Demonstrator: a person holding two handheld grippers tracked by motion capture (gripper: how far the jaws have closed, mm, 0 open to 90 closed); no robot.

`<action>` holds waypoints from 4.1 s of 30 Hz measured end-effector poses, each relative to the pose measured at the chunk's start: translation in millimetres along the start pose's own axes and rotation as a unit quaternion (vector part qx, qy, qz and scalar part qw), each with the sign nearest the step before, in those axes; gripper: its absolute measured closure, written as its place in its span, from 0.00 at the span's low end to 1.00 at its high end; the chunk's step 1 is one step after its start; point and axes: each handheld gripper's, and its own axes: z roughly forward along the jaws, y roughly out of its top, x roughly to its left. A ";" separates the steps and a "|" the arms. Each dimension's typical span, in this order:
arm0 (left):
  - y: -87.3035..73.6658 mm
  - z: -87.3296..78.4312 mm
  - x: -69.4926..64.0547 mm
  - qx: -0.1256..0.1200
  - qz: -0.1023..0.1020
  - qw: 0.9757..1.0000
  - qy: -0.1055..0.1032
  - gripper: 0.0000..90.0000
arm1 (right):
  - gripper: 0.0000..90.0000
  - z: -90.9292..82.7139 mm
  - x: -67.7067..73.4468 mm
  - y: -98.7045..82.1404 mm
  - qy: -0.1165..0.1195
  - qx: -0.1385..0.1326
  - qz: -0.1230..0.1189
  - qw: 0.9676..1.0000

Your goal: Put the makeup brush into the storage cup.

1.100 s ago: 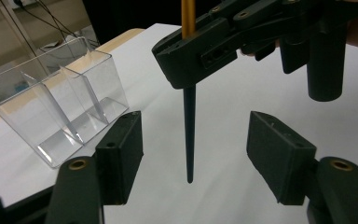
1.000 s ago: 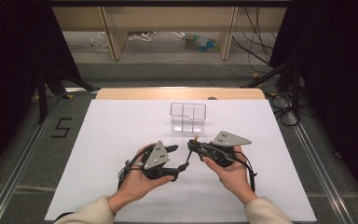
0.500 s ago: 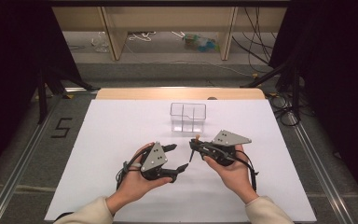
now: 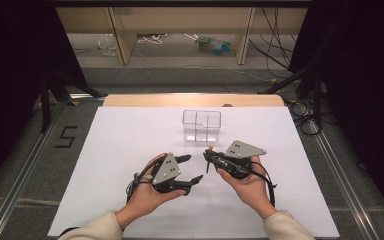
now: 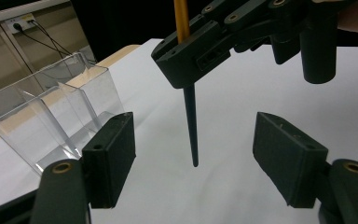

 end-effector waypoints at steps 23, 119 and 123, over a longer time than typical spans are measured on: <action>-0.1 6.9 2.5 -0.005 0.001 1.000 -0.005 0.40 | 0.93 -3.5 -0.3 3.7 0.001 -0.002 0.010 1.000; -42.4 -122.9 24.5 -0.061 -0.055 0.995 0.061 0.15 | 0.93 12.7 -34.0 21.8 -0.042 -0.032 0.030 0.998; -42.2 -122.9 24.4 -0.062 -0.053 0.995 0.059 0.15 | 0.93 11.9 -35.9 23.1 -0.045 -0.033 0.031 0.998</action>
